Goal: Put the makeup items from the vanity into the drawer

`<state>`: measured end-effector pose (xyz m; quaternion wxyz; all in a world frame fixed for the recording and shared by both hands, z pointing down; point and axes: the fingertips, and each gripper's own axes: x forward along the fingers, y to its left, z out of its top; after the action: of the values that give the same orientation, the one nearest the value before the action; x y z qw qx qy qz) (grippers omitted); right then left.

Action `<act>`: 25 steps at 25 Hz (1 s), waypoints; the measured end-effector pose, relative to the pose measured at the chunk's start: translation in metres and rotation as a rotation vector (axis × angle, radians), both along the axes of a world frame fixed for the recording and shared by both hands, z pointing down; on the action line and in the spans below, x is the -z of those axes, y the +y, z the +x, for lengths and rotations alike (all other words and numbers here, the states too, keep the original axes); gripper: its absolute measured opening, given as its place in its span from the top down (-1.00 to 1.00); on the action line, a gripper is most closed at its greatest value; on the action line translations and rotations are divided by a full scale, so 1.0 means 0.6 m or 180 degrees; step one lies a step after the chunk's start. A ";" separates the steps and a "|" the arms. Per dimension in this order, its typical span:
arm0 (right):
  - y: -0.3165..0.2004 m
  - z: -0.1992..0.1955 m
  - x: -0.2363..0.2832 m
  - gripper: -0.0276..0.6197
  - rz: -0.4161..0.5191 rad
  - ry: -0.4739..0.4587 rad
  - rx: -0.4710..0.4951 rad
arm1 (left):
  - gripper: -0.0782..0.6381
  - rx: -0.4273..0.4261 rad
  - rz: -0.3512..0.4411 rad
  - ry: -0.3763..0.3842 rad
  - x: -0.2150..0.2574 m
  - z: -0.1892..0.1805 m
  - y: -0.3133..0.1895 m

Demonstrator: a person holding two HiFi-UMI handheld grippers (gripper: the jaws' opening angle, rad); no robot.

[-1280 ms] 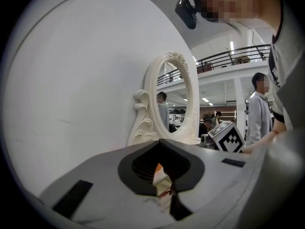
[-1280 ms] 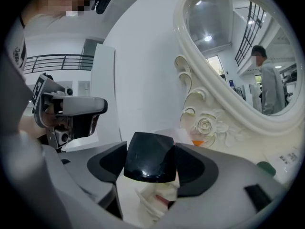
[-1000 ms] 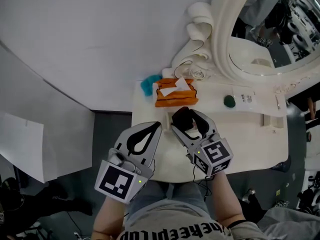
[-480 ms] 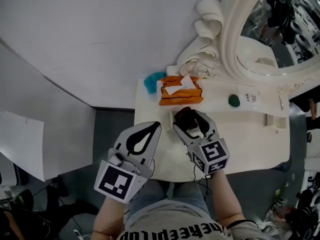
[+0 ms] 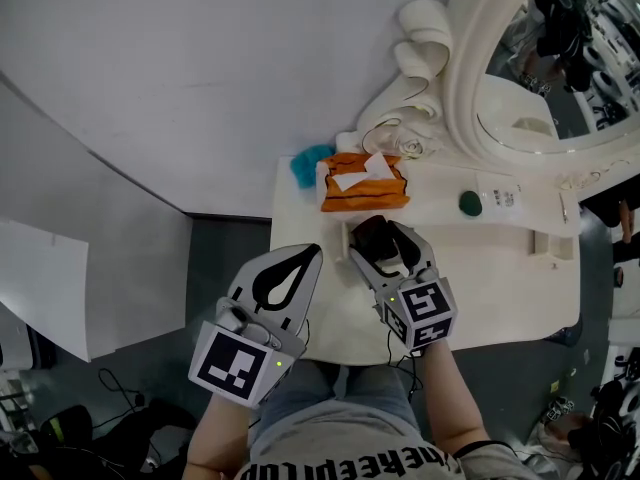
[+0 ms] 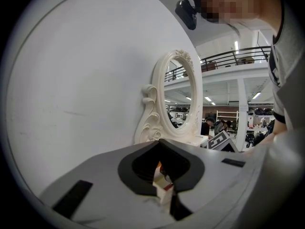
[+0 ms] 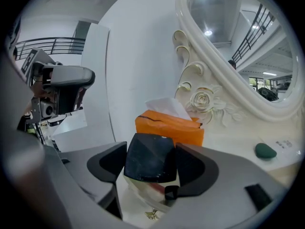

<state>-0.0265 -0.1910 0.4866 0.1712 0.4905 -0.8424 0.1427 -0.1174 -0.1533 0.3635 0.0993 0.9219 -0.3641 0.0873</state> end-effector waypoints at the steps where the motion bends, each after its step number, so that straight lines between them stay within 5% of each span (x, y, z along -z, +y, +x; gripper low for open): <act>1: 0.000 0.001 0.000 -0.15 -0.0002 -0.0004 -0.0006 | 0.73 0.0003 0.0002 -0.0002 0.000 0.000 0.000; 19: -0.008 0.012 0.018 -0.14 0.0017 -0.0192 -0.0039 | 0.73 0.0033 0.0016 0.0001 0.009 0.008 -0.004; 25: -0.002 0.017 0.036 0.06 0.0090 -0.0262 0.0020 | 0.73 0.0007 0.0045 0.0005 0.012 0.022 -0.004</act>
<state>-0.0161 -0.1920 0.4652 0.1299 0.4840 -0.8522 0.1502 -0.1040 -0.1556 0.3564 0.0933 0.9223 -0.3656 0.0840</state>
